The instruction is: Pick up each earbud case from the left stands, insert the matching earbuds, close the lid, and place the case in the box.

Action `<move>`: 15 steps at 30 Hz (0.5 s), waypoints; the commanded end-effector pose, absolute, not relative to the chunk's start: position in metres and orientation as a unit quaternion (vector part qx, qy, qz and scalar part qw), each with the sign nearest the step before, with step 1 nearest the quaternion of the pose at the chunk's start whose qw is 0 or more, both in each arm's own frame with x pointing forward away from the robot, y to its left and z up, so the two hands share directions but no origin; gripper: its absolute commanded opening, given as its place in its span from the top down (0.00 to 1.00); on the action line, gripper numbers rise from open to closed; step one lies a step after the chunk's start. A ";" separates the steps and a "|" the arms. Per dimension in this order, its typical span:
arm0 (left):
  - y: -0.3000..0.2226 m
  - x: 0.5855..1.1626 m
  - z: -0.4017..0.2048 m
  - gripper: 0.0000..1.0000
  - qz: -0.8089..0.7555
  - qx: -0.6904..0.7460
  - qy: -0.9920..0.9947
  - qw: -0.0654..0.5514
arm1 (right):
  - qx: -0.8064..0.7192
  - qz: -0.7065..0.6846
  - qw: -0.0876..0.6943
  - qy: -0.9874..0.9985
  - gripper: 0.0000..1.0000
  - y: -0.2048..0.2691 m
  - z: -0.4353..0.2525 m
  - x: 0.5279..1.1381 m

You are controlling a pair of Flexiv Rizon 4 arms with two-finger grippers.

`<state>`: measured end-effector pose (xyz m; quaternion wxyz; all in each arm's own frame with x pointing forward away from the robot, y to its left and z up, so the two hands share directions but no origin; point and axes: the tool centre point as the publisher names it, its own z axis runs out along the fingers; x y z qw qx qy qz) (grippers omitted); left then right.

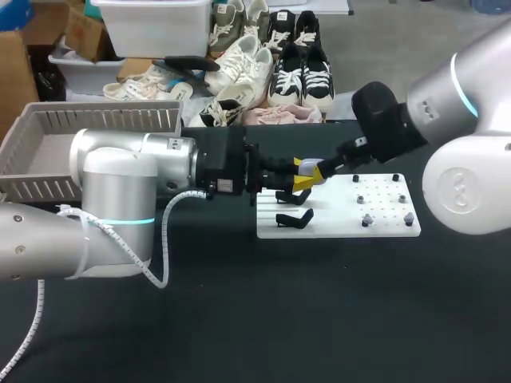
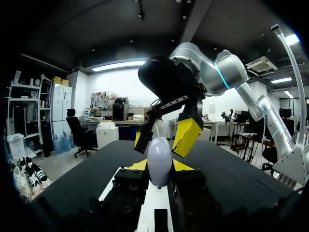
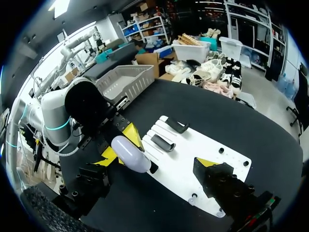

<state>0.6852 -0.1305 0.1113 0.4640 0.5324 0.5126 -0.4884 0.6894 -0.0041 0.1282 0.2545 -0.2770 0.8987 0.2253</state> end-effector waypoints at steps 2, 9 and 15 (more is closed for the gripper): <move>-0.131 0.687 0.111 1.00 -0.489 0.533 0.512 0.463 | -0.274 0.223 0.256 0.900 0.00 -0.002 0.131 0.692; -0.131 0.687 0.111 1.00 -0.489 0.533 0.512 0.463 | -0.274 0.219 0.259 0.900 0.00 -0.002 0.135 0.697; -0.131 0.687 0.111 1.00 -0.489 0.533 0.512 0.463 | -0.272 0.216 0.272 0.897 0.00 -0.003 0.146 0.708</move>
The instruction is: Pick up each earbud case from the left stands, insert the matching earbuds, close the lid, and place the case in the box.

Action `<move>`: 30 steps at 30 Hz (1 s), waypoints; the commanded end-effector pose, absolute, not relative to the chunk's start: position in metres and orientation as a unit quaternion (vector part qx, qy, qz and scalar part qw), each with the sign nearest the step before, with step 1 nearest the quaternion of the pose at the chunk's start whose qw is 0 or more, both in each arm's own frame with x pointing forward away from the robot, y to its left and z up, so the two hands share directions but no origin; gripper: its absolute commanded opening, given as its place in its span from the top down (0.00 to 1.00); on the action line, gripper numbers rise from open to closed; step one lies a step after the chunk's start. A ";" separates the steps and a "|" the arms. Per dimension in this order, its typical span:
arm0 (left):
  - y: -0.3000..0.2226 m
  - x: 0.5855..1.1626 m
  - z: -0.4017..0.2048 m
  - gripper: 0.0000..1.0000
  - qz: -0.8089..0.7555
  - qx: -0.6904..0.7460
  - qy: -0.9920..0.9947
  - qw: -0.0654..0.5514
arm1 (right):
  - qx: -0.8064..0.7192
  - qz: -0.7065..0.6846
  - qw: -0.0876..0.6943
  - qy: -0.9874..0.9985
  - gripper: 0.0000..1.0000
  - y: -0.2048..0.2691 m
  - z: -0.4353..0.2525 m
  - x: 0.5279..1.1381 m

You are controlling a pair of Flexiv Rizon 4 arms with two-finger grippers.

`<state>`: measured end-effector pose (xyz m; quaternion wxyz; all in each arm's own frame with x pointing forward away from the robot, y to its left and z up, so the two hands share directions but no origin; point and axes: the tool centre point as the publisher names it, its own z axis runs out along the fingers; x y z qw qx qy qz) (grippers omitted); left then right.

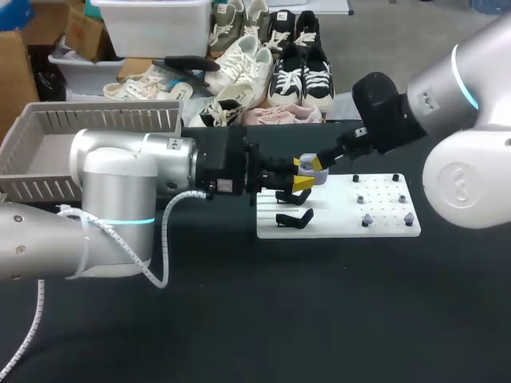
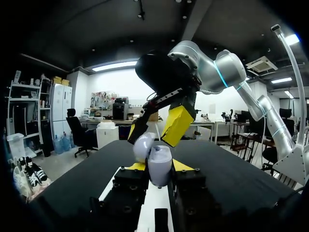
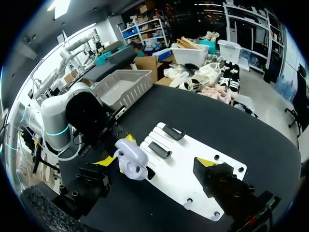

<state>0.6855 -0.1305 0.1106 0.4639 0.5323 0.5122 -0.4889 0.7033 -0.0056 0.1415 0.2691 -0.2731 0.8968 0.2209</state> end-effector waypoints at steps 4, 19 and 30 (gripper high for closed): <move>-0.131 0.687 0.111 1.00 -0.489 0.533 0.512 0.463 | -0.269 0.215 0.288 0.894 0.00 -0.002 0.154 0.711; -0.131 0.688 0.112 1.00 -0.485 0.538 0.505 0.470 | -0.243 0.057 0.302 0.920 0.00 -0.073 0.166 0.689; -0.130 0.692 0.113 1.00 -0.472 0.546 0.482 0.497 | -0.205 0.003 0.236 0.950 0.00 -0.120 0.142 0.673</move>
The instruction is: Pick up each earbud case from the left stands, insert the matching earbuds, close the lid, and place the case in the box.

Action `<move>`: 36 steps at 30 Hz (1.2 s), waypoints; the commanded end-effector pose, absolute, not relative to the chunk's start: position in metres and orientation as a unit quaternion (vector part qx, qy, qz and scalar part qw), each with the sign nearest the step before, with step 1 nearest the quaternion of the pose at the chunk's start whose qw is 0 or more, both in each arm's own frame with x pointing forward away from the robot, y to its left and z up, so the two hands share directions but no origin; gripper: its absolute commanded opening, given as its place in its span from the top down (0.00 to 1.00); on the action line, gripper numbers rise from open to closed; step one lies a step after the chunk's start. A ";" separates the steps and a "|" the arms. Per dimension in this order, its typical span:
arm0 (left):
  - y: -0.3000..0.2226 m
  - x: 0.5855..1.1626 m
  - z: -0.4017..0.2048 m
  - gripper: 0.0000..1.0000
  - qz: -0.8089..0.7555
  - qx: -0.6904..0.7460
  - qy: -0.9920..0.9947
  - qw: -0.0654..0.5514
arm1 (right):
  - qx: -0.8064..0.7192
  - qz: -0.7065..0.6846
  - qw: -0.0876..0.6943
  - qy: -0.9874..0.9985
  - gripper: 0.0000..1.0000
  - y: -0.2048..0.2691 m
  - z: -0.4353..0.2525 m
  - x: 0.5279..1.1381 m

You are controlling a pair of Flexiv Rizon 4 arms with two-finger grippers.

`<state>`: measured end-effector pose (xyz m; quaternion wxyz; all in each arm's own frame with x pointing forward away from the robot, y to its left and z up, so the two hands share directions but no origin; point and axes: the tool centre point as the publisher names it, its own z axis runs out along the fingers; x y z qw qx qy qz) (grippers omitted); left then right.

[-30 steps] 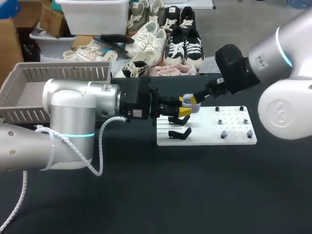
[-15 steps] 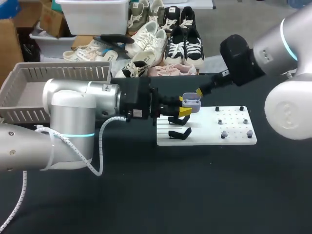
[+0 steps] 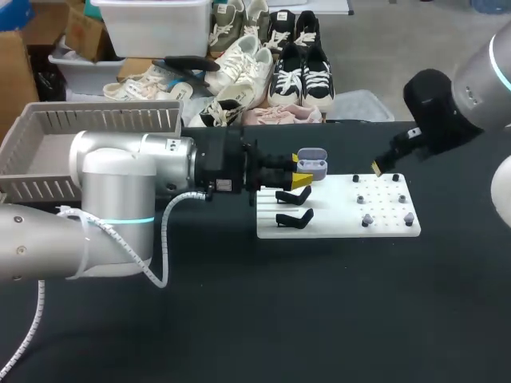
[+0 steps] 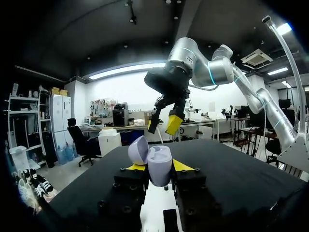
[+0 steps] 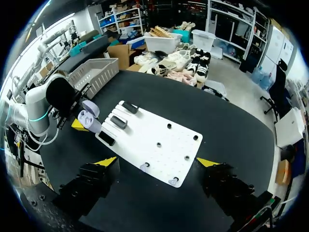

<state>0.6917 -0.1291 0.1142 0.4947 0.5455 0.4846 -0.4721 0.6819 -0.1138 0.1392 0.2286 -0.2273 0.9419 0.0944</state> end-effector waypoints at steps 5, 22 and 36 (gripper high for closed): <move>-0.130 0.691 0.112 1.00 -0.476 0.550 0.478 0.493 | -0.205 -0.030 0.203 0.957 0.00 -0.128 0.129 0.669; -0.130 0.691 0.112 1.00 -0.477 0.550 0.478 0.492 | -0.202 -0.069 0.130 0.968 0.15 -0.140 0.079 0.656; -0.130 0.691 0.112 1.00 -0.477 0.550 0.478 0.492 | -0.141 -0.085 0.092 0.982 0.22 -0.143 0.056 0.660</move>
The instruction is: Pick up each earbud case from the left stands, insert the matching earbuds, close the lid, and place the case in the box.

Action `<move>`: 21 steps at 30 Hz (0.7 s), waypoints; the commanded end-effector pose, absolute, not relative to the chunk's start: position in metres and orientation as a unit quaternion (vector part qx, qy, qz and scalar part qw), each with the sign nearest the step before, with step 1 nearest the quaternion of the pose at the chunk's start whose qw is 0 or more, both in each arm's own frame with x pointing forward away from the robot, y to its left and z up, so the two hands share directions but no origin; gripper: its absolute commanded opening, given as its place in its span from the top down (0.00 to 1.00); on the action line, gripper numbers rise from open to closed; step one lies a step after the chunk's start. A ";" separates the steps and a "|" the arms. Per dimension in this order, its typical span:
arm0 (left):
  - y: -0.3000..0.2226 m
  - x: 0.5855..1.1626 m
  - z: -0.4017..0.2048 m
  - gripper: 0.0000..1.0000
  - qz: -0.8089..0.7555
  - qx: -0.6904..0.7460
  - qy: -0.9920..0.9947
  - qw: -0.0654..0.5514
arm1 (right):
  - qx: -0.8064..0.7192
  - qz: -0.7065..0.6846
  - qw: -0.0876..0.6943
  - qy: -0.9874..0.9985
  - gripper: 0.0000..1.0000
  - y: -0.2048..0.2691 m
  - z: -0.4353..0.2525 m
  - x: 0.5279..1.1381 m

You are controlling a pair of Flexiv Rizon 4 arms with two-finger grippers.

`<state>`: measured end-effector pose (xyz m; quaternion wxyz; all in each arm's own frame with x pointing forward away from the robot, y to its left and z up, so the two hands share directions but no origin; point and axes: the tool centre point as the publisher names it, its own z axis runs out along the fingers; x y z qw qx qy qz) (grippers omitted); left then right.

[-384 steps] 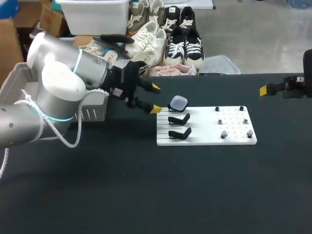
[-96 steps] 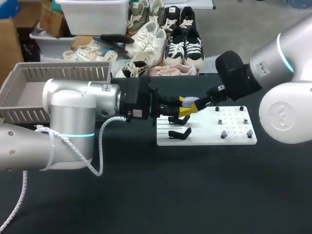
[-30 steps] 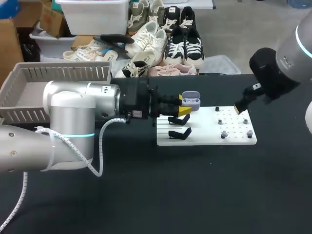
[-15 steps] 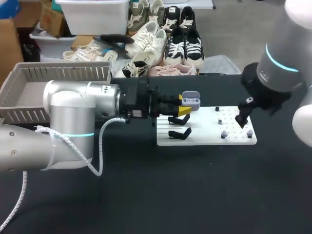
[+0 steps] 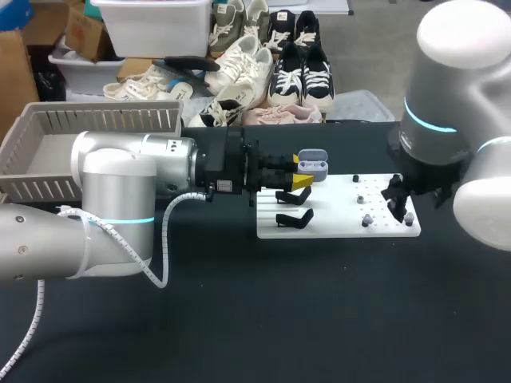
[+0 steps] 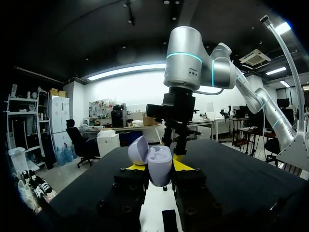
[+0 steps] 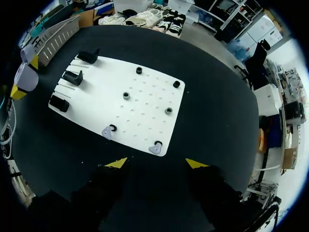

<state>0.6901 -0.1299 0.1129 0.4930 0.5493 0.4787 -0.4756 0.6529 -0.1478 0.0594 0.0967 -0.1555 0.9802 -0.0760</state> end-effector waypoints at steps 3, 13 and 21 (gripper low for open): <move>-0.130 0.691 0.112 1.00 -0.477 0.550 0.478 0.492 | -0.119 -0.083 0.096 0.985 0.15 -0.146 0.055 0.662; -0.130 0.691 0.112 1.00 -0.477 0.550 0.478 0.492 | -0.074 -0.102 0.101 0.987 0.46 -0.155 0.044 0.663; -0.130 0.691 0.112 1.00 -0.477 0.550 0.478 0.492 | -0.055 -0.095 0.097 0.989 0.52 -0.150 0.036 0.663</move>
